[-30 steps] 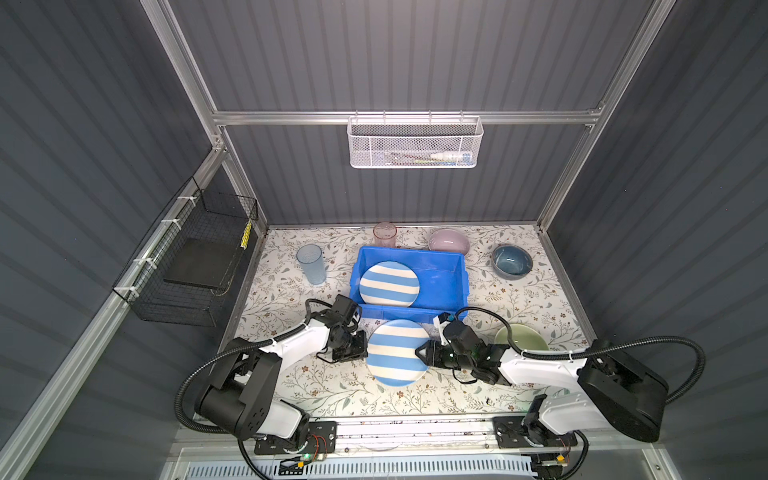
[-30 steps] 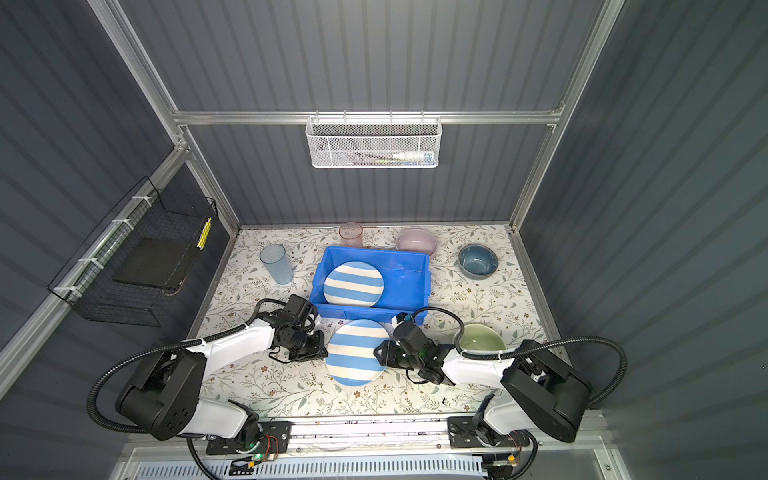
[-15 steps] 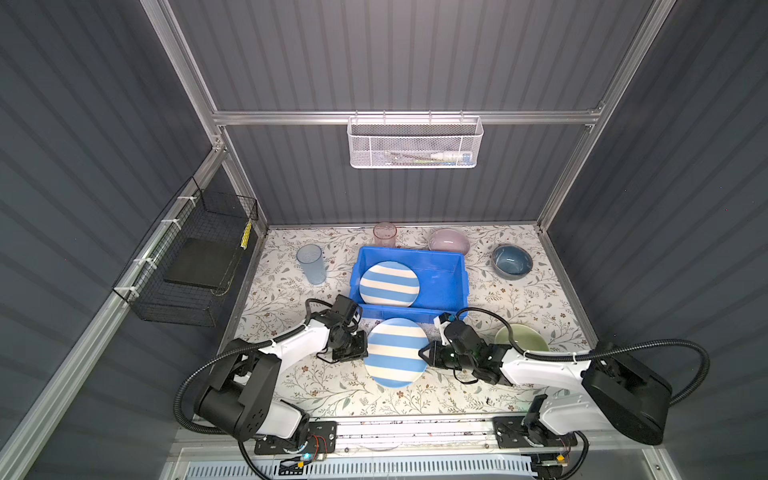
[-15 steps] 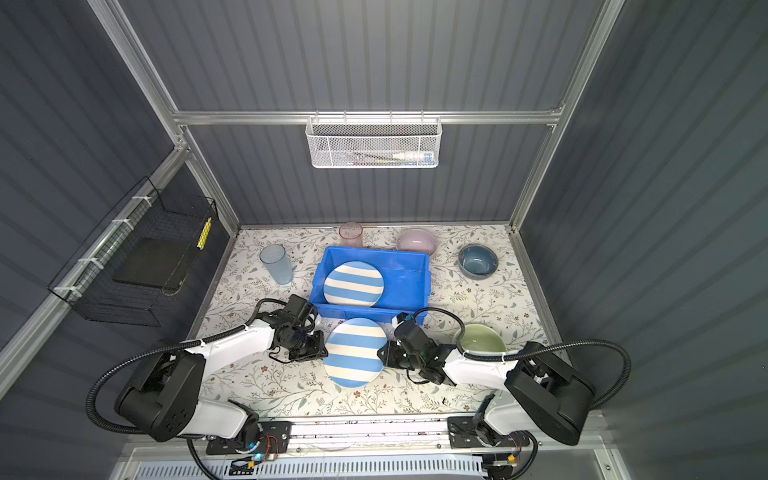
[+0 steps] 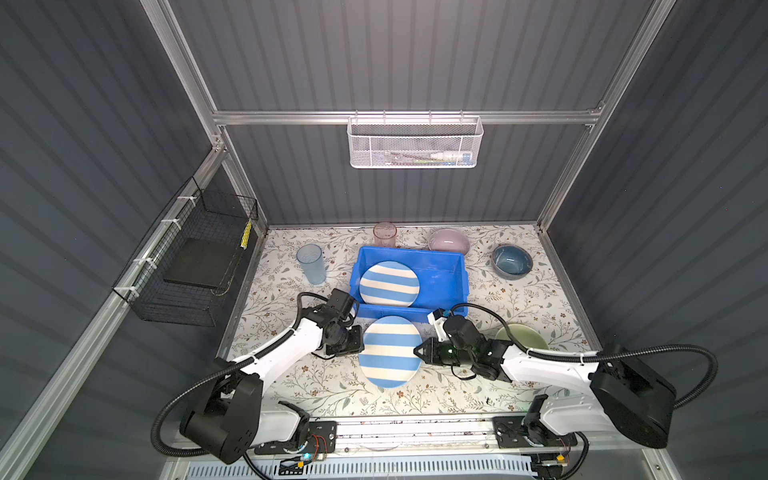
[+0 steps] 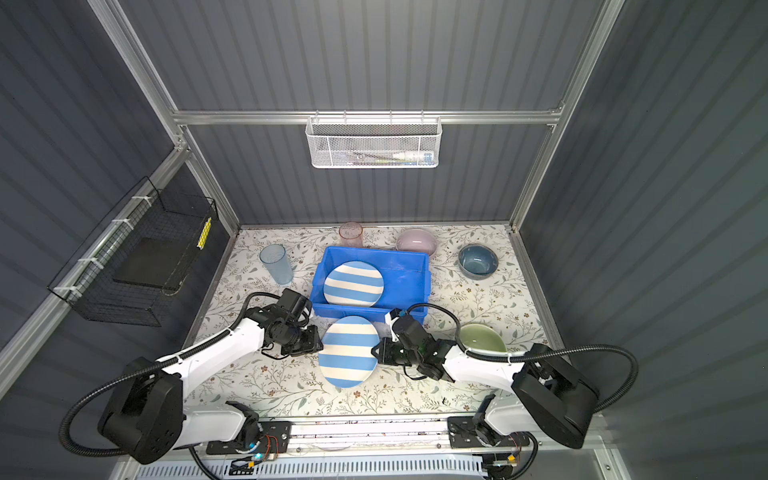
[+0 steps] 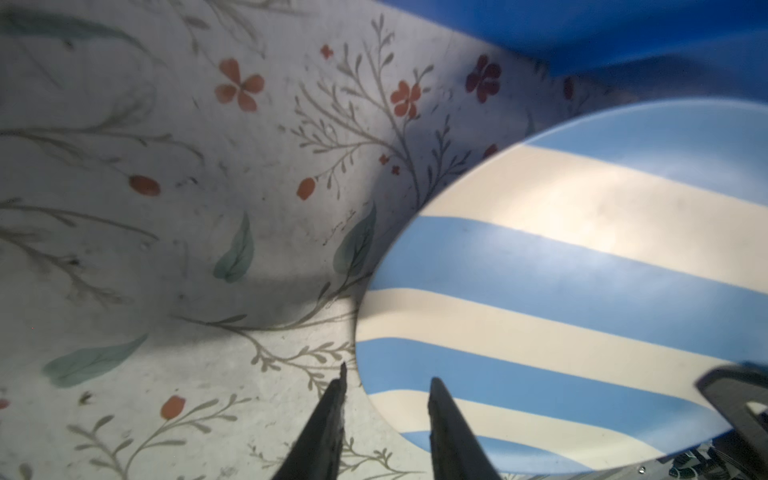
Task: Place the mixed dishes into the plastic bin
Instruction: 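Lift the striped plate with both grippers and carry it over the bin, then lower the striped plate onto the other striped plate and open both grippers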
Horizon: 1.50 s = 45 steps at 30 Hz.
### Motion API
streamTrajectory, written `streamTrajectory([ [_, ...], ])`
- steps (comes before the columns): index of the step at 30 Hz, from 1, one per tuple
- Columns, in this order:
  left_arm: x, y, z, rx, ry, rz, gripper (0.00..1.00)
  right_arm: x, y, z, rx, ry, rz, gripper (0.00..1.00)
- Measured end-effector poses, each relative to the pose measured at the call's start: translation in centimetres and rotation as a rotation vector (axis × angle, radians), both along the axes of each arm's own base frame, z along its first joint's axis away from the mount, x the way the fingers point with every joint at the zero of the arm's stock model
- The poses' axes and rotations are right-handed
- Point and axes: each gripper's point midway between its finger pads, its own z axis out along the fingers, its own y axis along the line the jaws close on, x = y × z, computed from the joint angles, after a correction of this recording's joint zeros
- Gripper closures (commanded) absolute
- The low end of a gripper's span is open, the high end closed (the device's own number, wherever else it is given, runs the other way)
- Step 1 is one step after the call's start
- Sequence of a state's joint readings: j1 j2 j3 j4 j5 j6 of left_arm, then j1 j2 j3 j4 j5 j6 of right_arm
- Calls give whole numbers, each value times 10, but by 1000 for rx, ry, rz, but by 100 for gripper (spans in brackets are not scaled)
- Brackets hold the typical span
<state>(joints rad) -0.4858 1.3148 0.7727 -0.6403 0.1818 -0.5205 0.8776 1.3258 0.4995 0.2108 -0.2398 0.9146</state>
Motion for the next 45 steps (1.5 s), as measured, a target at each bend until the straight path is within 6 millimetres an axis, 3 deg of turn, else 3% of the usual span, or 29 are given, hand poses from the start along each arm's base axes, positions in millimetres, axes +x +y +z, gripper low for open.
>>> streamTrajectory([
  [9,25,8,43,43,-133,41,55,0,-14,25,-61,-50,48,93],
  [18,59,17,66,21,-173,106,56,13,-27,97,-57,-165,53,94],
  [21,71,25,71,26,-190,128,56,26,-38,114,-60,-174,3,94],
  [29,109,32,80,98,-231,114,66,93,-68,155,-38,-221,-194,95],
  [32,119,31,79,113,-239,106,66,120,-69,156,-27,-214,-247,97],
  [37,132,26,68,124,-230,86,67,158,-66,141,-23,-162,-298,97],
  [45,135,18,44,117,-181,30,70,191,-45,129,-23,-129,-284,95],
])
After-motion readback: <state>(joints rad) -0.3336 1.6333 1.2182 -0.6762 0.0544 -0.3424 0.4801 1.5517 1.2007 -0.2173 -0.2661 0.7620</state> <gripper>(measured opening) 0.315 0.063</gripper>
